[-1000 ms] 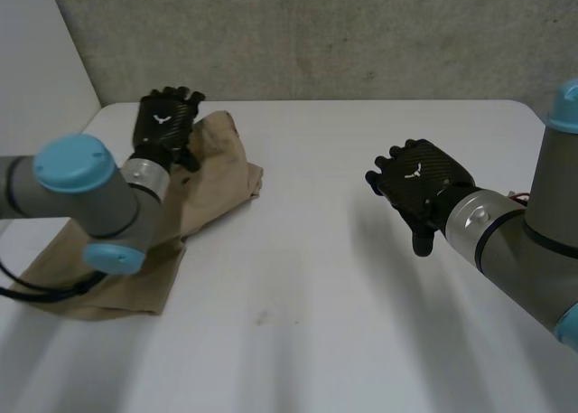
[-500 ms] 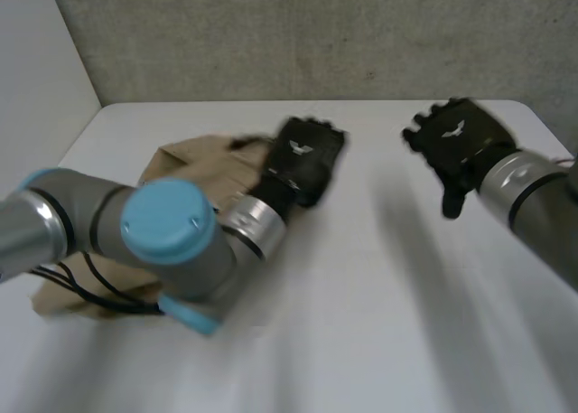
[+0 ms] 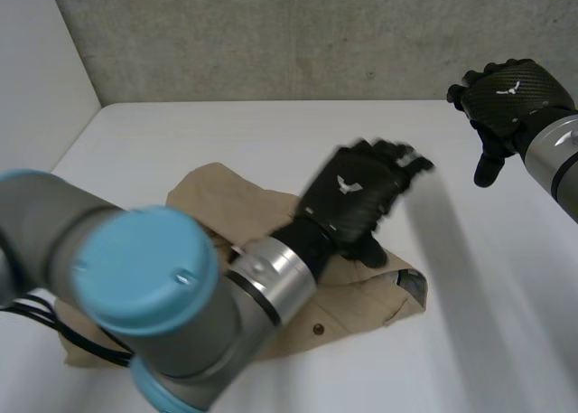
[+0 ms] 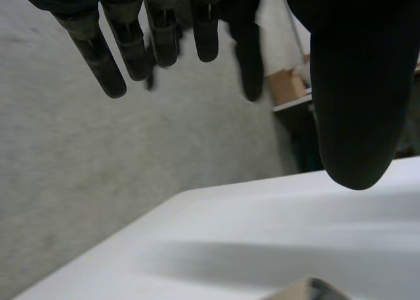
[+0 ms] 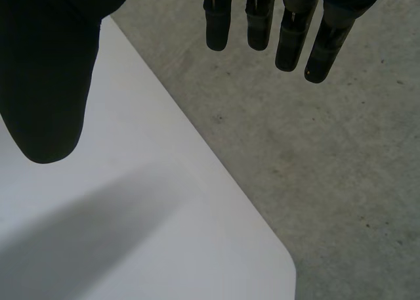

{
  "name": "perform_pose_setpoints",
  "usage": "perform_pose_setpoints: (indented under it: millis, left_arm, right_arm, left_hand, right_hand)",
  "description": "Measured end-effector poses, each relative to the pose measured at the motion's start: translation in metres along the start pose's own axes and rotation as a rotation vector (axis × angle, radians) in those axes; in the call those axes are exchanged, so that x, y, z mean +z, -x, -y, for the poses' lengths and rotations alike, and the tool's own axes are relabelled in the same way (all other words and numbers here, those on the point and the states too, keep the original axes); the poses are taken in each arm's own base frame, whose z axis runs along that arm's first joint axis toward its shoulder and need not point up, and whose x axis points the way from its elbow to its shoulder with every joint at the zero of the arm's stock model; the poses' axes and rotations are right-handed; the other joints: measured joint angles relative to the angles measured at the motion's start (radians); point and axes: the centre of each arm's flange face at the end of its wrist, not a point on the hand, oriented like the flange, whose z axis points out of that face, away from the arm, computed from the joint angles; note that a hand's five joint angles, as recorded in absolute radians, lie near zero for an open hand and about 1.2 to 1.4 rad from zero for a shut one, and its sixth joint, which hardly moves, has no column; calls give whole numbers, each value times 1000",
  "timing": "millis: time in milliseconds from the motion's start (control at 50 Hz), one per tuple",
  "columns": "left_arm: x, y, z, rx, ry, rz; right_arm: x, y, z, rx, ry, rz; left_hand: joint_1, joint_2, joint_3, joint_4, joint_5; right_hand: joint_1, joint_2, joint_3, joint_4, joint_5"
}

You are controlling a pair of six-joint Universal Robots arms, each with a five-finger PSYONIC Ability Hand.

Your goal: Fold the shorts.

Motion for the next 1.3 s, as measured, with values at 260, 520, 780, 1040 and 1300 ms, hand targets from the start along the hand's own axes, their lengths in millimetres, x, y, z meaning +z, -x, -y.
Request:
perform_pose_setpoints:
  millis: [260,520,780,1040,1300]
  left_arm:
    - [-48,91,27,-4,130,429]
    - [-103,138,2,77,438,722]
    - [-123,159,-17,129,551,779]
    - [-121,156,-10,134,522,772]
    - [-113,134,-9,143,504,685]
  right_arm:
    - [-17,52,3,56,-49,242]
    - [-12,146,-18,221,-67,542]
    - [34,191,-52,192,-74,456]
    - [107,102,-24,223,-183,26]
    - [133,59,-65,124,-39,-123]
  left_hand:
    - [0,-1,0,0,0]
    - [0,-1,0,0,0]
    - [0,-1,0,0,0]
    - [-8,-6,-7,-8,-4]
    - [-45,-38,-31,-39,-33]
  right_hand:
    - [0,0,0,0,0]
    - [0,1,3,0,0]
    - [709,842,839,831,784]
    - [786,950,972,958,898]
    - [-2,-3,-1,-1,0]
